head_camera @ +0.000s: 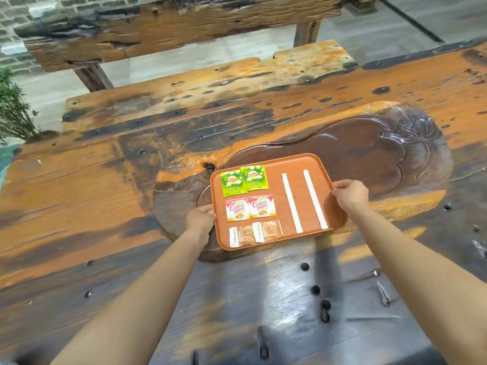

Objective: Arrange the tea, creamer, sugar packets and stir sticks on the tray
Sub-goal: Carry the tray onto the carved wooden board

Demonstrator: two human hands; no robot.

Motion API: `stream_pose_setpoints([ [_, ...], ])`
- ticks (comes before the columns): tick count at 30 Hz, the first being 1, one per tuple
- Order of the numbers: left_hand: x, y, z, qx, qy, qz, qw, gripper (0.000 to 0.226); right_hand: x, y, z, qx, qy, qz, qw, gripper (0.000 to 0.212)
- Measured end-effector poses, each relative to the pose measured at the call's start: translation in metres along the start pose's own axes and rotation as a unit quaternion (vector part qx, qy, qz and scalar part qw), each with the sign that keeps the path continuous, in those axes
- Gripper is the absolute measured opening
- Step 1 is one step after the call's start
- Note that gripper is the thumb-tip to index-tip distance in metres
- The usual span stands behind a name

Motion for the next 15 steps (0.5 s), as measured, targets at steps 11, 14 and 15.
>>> stream_pose_setpoints([
  [11,0.021,0.020,0.060,0.018,0.012,0.017,1.000,0.035,0.066,0.005,-0.013,0.012,0.034,0.016,0.999,0.022],
  [14,0.026,0.024,0.067,0.013,0.019,0.018,1.000,0.035,0.077,0.001,-0.013,0.013,0.037,0.009,0.999,0.022],
  [15,0.028,0.026,0.069,0.014,0.018,0.019,1.000,0.035,0.080,-0.001,-0.013,0.012,0.037,0.008,0.999,0.022],
])
Point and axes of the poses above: each hand's wrist, its own x-axis towards the middle knuckle, its own z-axis out of the palm, y = z × x, the point moved 6 cm from there along x, towards the middle knuckle, and after that the axes turned 2 degrees about y, right-handed, at the moved point
